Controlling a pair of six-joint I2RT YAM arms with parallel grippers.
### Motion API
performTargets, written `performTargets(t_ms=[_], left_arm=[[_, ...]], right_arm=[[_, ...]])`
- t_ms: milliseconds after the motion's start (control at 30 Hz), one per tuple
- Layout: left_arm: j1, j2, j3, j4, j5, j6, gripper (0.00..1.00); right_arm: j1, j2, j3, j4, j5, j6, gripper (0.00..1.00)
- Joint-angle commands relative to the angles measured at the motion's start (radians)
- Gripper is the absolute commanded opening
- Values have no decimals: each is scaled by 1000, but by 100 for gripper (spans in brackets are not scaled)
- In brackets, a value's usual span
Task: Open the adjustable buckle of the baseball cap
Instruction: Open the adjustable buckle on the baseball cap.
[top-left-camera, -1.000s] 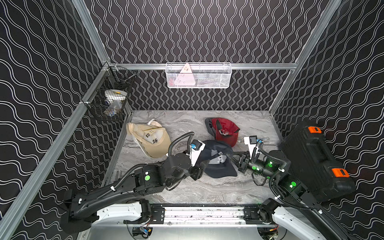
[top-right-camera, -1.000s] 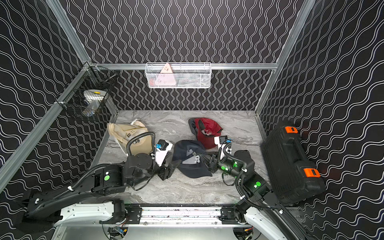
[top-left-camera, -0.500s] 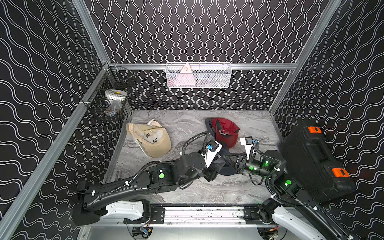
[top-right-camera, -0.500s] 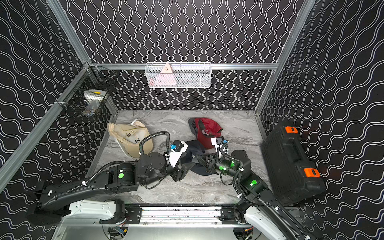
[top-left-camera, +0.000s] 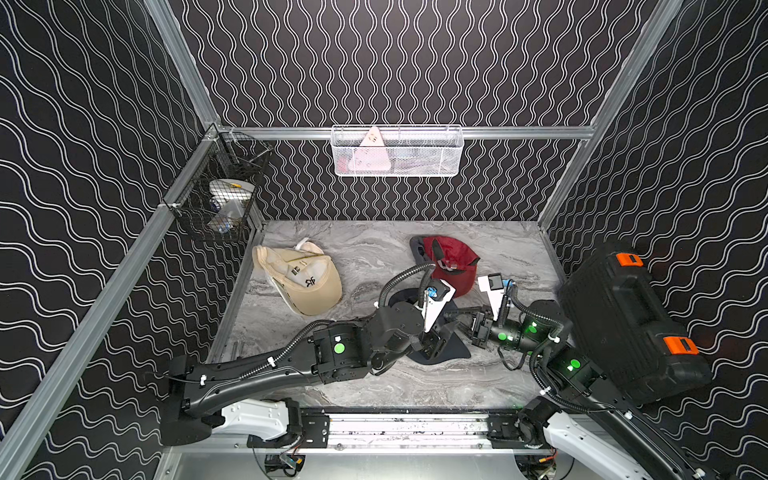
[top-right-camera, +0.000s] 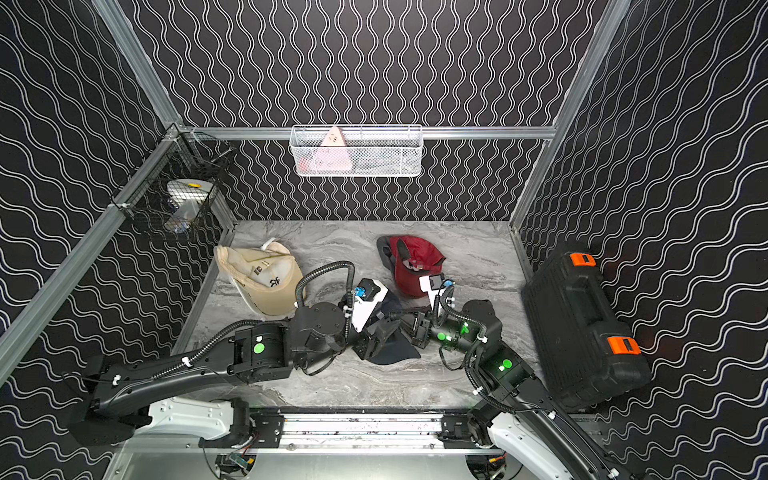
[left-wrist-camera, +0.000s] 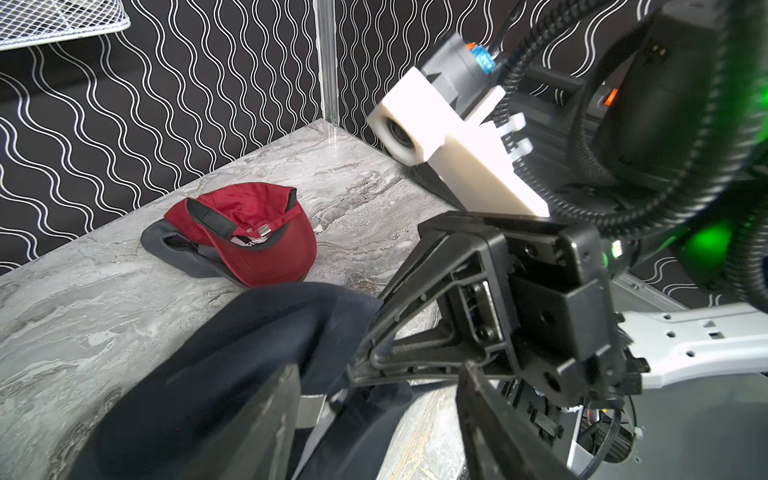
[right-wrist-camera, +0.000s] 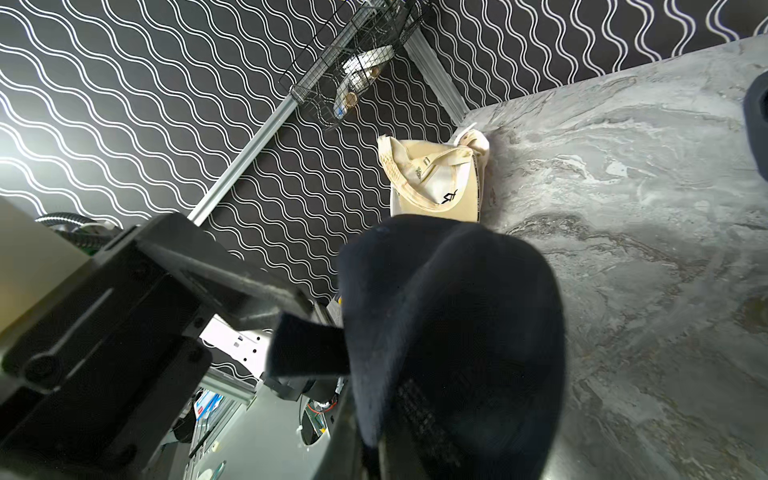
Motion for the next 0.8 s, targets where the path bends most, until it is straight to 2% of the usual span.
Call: performTargets(t_ms=[0,133,300,567,700,767], left_arm=[[-1,12,13,46,-28,7,64],[-1,25,19,50,-39,6,62],[-1,24,10,71,-47,6,53],[-1,24,4,94,-79,23,16],[-1,23,9,94,-82,32,3],[-1,18,8,96,-78,32,0]], right_arm=[[3,-1,-1,74,-34,21,0],[9,-1,8,69,-58,17,0],[15,-4,20,45,-88,2,0],[23,-10,25,33,-101,3,0],[23,-13,31,19,-94,-4,0],[24,-13,34,9,-85,-6,0]])
